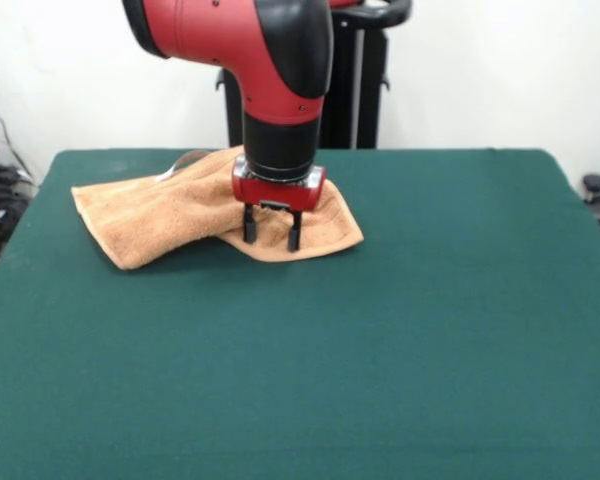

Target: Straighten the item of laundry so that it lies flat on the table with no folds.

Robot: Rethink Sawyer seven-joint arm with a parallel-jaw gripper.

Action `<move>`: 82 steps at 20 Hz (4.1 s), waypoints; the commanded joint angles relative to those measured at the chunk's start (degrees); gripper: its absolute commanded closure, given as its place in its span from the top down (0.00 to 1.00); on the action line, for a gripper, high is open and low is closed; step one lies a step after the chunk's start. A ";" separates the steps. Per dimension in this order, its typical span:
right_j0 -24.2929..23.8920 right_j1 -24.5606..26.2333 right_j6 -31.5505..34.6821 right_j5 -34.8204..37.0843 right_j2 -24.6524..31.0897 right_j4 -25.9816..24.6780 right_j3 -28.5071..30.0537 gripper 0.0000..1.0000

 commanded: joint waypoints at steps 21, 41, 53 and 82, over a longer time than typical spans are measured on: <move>-0.50 3.15 3.70 0.36 3.78 -2.31 -3.09 1.00; -0.26 3.33 3.67 0.99 3.11 -2.27 -4.65 0.00; -1.29 3.37 2.71 0.77 6.76 -2.31 -3.69 0.00; -2.71 13.15 -2.89 14.04 8.83 -4.38 -24.57 0.00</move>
